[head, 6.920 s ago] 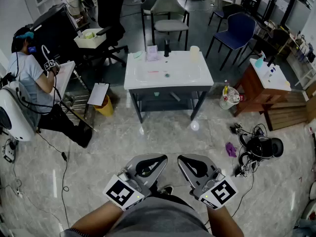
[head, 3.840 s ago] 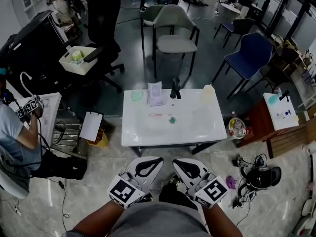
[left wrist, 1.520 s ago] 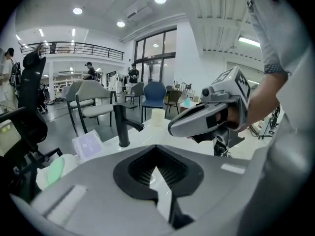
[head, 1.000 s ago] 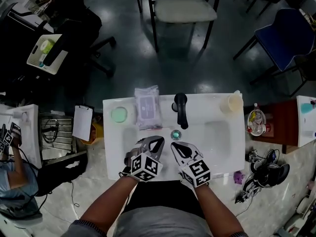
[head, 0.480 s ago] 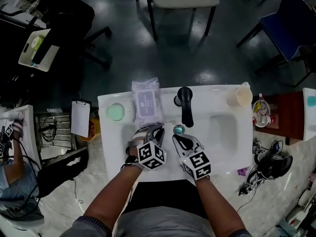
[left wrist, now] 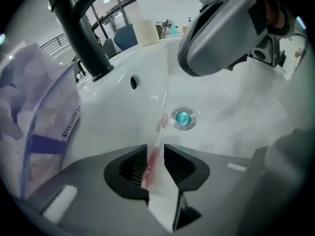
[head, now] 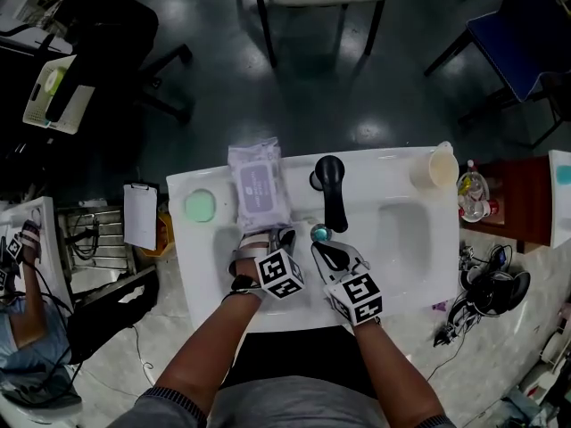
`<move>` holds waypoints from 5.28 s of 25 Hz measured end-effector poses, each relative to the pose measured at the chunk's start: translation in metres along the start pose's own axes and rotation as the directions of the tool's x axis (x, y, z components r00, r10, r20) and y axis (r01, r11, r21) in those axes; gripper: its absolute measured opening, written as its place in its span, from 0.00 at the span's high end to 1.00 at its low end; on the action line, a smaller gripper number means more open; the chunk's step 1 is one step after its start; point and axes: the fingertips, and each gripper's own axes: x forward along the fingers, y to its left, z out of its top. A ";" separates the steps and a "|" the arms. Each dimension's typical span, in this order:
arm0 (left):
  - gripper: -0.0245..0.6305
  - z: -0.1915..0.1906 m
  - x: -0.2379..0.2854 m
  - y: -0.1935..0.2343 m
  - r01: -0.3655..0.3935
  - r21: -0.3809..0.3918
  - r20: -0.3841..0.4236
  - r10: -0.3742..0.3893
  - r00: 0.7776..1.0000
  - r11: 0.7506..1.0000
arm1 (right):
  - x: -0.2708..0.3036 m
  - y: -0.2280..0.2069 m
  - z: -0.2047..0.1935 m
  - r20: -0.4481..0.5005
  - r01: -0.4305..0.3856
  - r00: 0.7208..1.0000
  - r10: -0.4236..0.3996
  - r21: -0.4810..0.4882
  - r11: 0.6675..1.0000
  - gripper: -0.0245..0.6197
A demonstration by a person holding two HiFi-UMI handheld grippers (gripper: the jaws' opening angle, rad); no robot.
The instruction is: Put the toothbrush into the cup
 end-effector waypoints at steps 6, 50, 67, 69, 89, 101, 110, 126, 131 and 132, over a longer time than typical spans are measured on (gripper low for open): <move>0.75 -0.010 0.014 -0.004 0.050 -0.028 -0.065 -0.052 0.997 0.998 | -0.003 -0.005 -0.003 0.000 0.004 1.000 -0.004 0.022 1.000 0.94; 0.90 -0.009 0.003 -0.034 0.315 -0.159 -0.165 -0.340 0.926 0.936 | -0.018 -0.022 0.006 -0.027 0.035 0.999 -0.034 0.056 0.998 0.94; 0.90 0.027 -0.053 -0.028 0.304 -0.160 -0.038 -0.314 0.949 0.939 | -0.040 -0.009 0.021 -0.022 0.080 0.997 -0.079 0.060 0.995 0.94; 0.90 0.032 -0.057 -0.029 0.300 -0.172 -0.034 -0.310 0.950 0.938 | -0.045 -0.013 0.020 -0.016 0.073 0.997 -0.072 0.060 0.995 0.94; 0.90 0.129 -0.088 -0.052 0.183 -0.301 0.046 -0.177 0.983 0.936 | -0.126 -0.073 0.024 0.001 -0.041 0.999 0.041 -0.075 0.996 0.94; 0.89 0.219 -0.120 -0.047 0.130 -0.348 0.254 -0.040 0.966 0.928 | -0.193 -0.112 0.056 0.108 -0.007 0.994 0.024 -0.157 0.987 0.94; 0.89 0.297 -0.153 -0.037 0.118 -0.396 0.490 0.101 0.866 0.911 | -0.235 -0.127 0.073 0.186 0.006 0.982 0.028 -0.181 0.983 0.94; 0.89 0.384 -0.199 0.013 0.106 -0.449 0.733 0.298 0.611 0.887 | -0.273 -0.159 0.107 0.314 0.059 0.949 -0.004 -0.169 0.984 0.94; 0.89 0.397 -0.193 0.028 0.086 -0.416 0.761 0.295 0.578 0.905 | -0.269 -0.169 0.122 0.347 0.094 0.937 -0.039 -0.143 0.985 0.94; 0.89 0.398 -0.191 0.031 0.081 -0.408 0.764 0.292 0.575 0.909 | -0.268 -0.171 0.126 0.354 0.100 0.934 -0.047 -0.135 0.986 0.94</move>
